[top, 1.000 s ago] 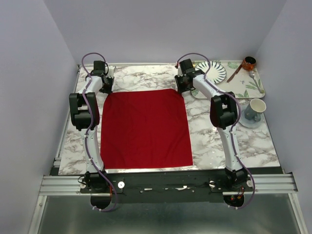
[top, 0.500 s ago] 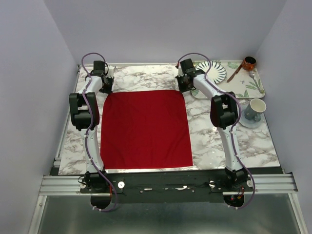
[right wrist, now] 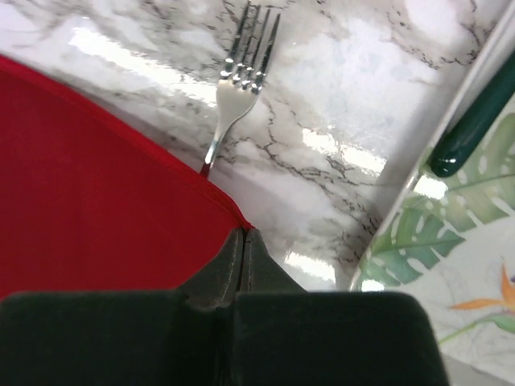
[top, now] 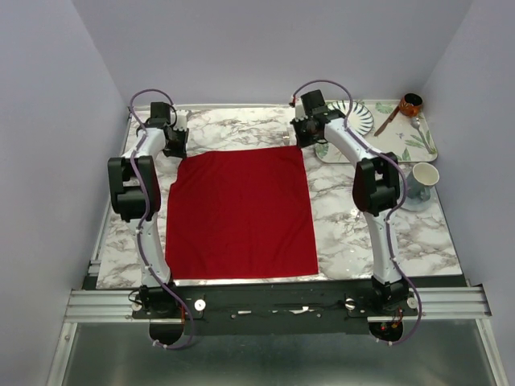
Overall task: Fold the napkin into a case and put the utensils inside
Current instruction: Pick up the flattened napkin from the center of the board, then fold and flatten the napkin at the center of the board.
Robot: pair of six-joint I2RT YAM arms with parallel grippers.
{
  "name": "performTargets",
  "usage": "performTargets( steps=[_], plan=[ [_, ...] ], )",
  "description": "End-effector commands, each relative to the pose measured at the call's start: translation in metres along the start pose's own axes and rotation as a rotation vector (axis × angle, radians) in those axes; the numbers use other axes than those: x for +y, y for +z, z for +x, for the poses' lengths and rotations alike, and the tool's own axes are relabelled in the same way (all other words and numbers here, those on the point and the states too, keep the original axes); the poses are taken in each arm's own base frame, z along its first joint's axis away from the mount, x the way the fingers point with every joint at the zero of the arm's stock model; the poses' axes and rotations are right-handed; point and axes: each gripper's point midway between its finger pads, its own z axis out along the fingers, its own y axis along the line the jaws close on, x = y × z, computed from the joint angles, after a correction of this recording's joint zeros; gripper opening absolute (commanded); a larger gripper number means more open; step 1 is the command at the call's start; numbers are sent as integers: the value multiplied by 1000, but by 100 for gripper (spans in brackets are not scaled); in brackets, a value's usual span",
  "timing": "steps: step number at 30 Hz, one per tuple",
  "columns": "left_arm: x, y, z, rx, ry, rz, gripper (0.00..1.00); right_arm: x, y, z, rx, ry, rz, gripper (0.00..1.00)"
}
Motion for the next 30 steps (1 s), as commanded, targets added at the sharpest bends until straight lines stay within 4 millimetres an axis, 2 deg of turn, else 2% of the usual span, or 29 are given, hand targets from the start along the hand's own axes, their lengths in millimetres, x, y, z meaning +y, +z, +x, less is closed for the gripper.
performTargets(
  steps=[1, 2, 4, 5, 6, 8, 10, 11, 13, 14, 15, 17, 18, 19, 20, 21, 23, 24, 26, 27, 28, 30],
  plan=[
    [-16, -49, -31, -149, 11, 81, 0, 20, -64, -34, -120, -32, -89, 1],
    [-18, -60, -37, -178, 25, 78, 0, 20, -69, -34, -124, -34, -90, 1],
    [-17, -65, -30, -178, 39, 78, 0, 21, -78, -29, -121, -37, -92, 1],
    [-19, -75, -33, -200, 50, 81, 0, 22, -81, -26, -118, -40, -97, 0],
    [-19, -75, -26, -193, 62, 89, 0, 25, -81, -19, -102, -38, -110, 1],
    [-20, -88, -24, -203, 74, 103, 0, 29, -92, -16, -108, -37, -125, 0],
    [-22, -91, -13, -191, 99, 117, 0, 34, -102, -8, -99, -35, -151, 0],
    [-24, -100, -10, -192, 112, 120, 0, 37, -107, -5, -93, -36, -162, 0],
    [-26, -105, 7, -180, 143, 156, 0, 41, -110, 9, -65, -31, -184, 1],
    [-29, -116, 8, -199, 157, 155, 0, 44, -122, 10, -74, -37, -191, 1],
    [-30, -116, 23, -179, 153, 166, 0, 46, -125, 14, -71, -40, -201, 1],
    [-34, -130, 31, -187, 184, 176, 0, 50, -136, 28, -55, -41, -217, 1],
    [-37, -128, 48, -159, 177, 191, 0, 53, -141, 32, -51, -44, -231, 1],
    [-39, -131, 55, -154, 177, 198, 0, 54, -142, 39, -40, -41, -238, 1],
    [-43, -139, 61, -155, 199, 207, 0, 56, -142, 54, -3, -30, -248, 1],
    [-48, -136, 81, -121, 197, 229, 0, 61, -149, 59, 3, -30, -273, 1],
    [-56, -144, 99, -98, 223, 248, 0, 67, -152, 74, 33, -8, -297, 1],
    [-59, -141, 117, -68, 244, 257, 0, 71, -154, 90, 61, 0, -319, 1],
    [-57, -145, 133, -47, 263, 232, 0, 75, -157, 106, 89, 13, -333, 1],
    [-58, -143, 149, -16, 279, 236, 0, 76, -157, 113, 101, 16, -338, 1],
    [-57, -143, 156, -4, 287, 230, 0, 77, -157, 127, 129, 23, -341, 1],
    [-56, -141, 177, 54, 290, 219, 0, 78, -156, 141, 158, 34, -343, 1]
  ],
)
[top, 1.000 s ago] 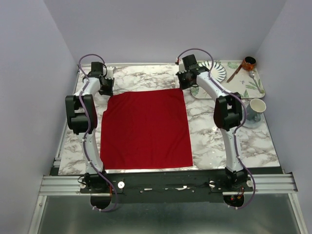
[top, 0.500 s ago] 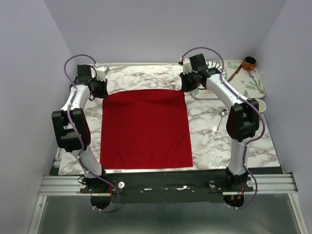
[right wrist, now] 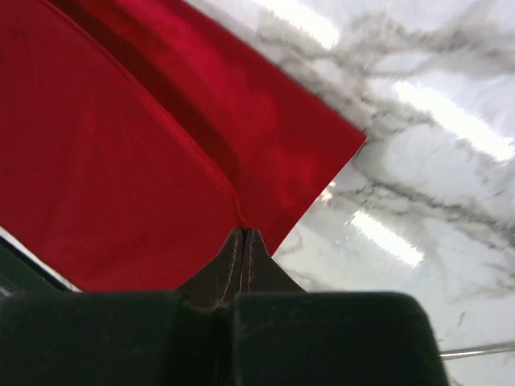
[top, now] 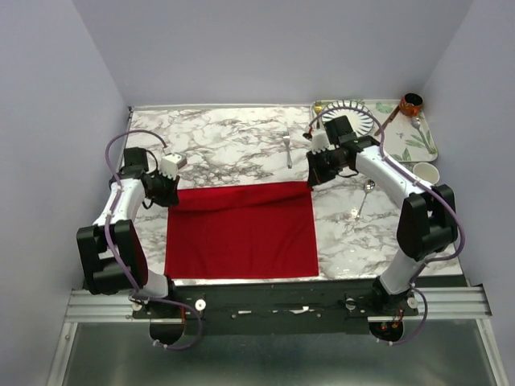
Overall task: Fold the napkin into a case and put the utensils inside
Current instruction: Fold and flatten the napkin at the center of the board.
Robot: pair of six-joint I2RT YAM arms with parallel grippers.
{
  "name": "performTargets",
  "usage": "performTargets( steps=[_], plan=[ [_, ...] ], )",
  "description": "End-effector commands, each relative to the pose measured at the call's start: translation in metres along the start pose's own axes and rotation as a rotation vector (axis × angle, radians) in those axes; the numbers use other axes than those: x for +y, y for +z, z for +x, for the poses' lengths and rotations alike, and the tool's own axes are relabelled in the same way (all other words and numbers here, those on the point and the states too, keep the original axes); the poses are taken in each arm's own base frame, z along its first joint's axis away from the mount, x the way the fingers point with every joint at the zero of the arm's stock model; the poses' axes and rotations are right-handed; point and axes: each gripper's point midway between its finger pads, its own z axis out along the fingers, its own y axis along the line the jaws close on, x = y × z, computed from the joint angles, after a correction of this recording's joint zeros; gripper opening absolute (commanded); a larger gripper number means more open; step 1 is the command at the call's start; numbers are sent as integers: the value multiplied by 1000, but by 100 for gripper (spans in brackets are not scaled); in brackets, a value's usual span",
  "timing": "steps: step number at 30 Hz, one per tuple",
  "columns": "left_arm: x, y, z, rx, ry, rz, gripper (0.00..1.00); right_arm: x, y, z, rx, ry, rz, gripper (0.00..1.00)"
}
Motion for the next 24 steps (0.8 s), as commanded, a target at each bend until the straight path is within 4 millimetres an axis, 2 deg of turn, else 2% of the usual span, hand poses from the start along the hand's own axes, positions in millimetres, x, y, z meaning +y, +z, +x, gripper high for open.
performTargets(
  steps=[1, 3, 7, 11, 14, 20, 23, 24],
  plan=[
    [-12, -1, 47, 116, 56, 22, 0, 13, 5, 54, 124, 59, -61, 1],
    [-10, 5, 61, 151, 34, 13, 0, 11, 12, 65, 154, 68, -55, 1],
    [-11, 18, 69, 183, -46, 40, 0, 2, 34, 75, 209, 90, -15, 1],
    [-5, 28, 75, 220, -110, 35, 0, -9, 48, 71, 237, 86, 28, 1],
    [4, 34, 72, 227, -144, 7, 0, -19, 57, 68, 250, 90, 59, 1],
    [19, 43, 55, 220, -215, -14, 0, -37, 66, 38, 215, 58, 127, 1],
    [25, 42, 40, 200, -218, -17, 0, -39, 61, 17, 175, 36, 147, 1],
    [27, 37, 28, 177, -212, -16, 0, -37, 58, 11, 158, 22, 138, 1]
  ],
)
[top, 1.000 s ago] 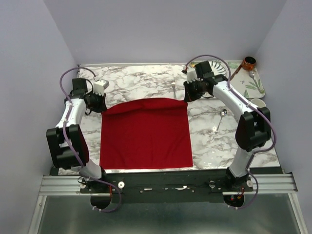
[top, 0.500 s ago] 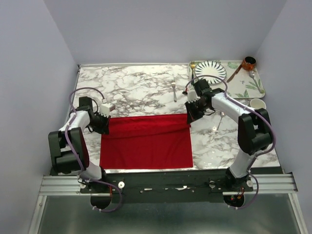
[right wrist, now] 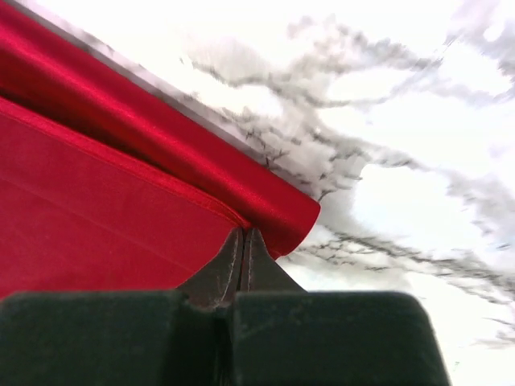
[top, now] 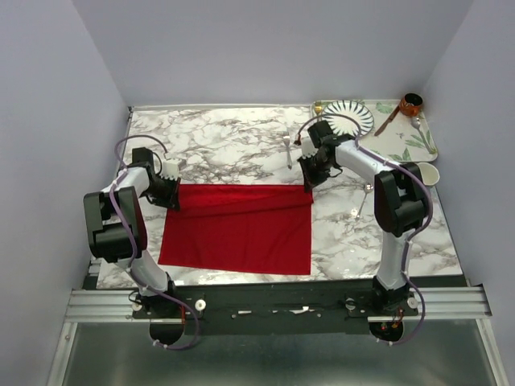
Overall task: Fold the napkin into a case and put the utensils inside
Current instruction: Fold and flatten the napkin at the center of the board.
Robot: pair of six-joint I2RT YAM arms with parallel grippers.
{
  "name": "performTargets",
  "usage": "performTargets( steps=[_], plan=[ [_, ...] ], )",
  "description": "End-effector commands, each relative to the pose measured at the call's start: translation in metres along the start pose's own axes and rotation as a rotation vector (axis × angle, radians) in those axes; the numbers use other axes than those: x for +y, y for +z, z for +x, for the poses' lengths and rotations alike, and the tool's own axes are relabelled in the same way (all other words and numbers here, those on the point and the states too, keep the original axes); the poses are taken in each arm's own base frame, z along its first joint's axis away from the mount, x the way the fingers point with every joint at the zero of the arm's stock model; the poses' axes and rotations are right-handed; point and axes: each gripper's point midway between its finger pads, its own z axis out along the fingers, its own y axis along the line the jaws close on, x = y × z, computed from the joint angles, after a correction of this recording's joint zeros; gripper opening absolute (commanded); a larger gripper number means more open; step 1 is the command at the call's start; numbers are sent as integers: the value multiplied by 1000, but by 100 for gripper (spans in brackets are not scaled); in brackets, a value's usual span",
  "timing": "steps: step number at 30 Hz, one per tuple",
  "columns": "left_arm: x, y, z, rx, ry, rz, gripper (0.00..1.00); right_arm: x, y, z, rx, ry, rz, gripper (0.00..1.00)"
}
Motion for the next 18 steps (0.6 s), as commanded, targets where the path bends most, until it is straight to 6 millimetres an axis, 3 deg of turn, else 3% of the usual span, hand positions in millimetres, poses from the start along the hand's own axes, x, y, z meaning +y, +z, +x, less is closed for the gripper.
performTargets(
  steps=[1, 6, 12, 18],
  plan=[
    [10, -13, -28, -46, -14, -42, 0, -5, -20, -29, -74, -43, 54, 1],
    [6, -55, -63, -147, 40, -82, 0, 14, -71, -53, -208, -83, 23, 0],
    [6, -94, -102, -248, 55, -110, 0, 47, -112, -52, -285, -81, -95, 1],
    [7, -110, -101, -254, 61, -124, 0, 62, -137, -39, -304, -96, -141, 1]
  ],
)
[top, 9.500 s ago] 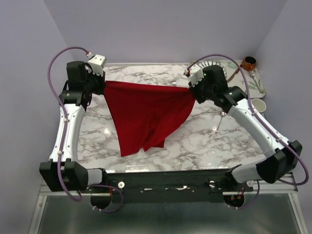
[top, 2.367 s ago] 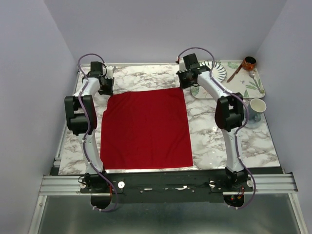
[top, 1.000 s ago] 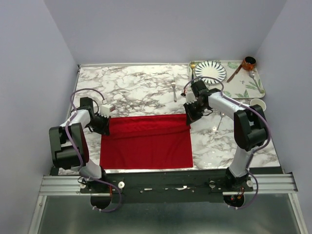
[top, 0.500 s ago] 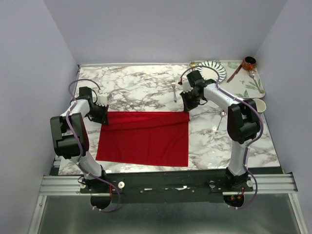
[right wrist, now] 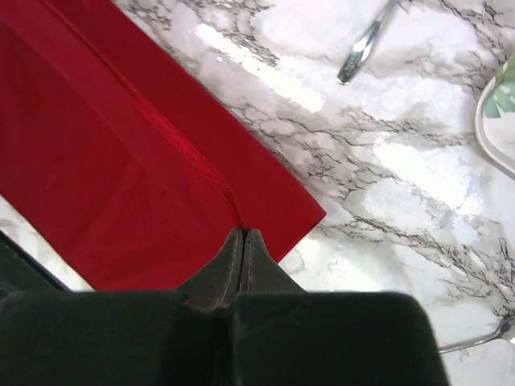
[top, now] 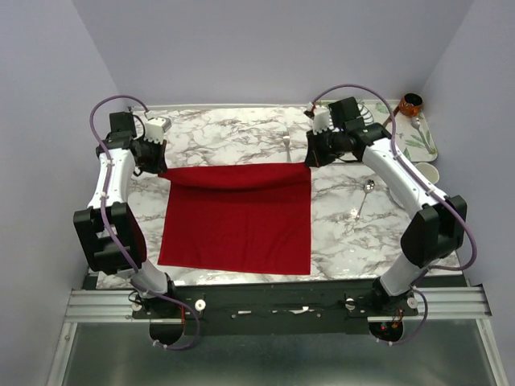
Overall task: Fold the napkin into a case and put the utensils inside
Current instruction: Fold and flatten the napkin at the center of the board.
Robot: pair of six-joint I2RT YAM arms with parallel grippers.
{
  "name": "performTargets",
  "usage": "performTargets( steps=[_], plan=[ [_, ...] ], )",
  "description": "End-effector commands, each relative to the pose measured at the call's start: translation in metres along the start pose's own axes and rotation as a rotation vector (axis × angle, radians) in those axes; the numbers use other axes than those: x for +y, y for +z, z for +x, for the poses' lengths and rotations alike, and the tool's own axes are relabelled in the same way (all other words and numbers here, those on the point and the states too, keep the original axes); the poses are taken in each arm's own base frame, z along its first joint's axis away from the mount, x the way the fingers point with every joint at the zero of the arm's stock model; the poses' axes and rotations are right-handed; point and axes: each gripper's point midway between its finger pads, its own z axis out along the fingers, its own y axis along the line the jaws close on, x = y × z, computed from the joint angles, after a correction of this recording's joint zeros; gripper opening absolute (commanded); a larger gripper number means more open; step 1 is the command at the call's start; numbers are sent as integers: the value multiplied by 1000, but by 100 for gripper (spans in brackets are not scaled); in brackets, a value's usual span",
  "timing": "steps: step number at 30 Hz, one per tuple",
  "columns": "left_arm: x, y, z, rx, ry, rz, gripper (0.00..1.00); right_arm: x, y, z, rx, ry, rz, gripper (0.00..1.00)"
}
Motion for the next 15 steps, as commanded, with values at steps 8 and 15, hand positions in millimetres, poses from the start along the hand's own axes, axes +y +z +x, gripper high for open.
performTargets(
  steps=[8, 15],
  plan=[
    [-6, -37, 24, 17, -14, -6, 0, 31, -23, 41, 79, 39, -114, 1],
    [-23, -61, 21, -41, 51, 0, 0, 33, -36, 40, 60, 18, -102, 1]
  ],
)
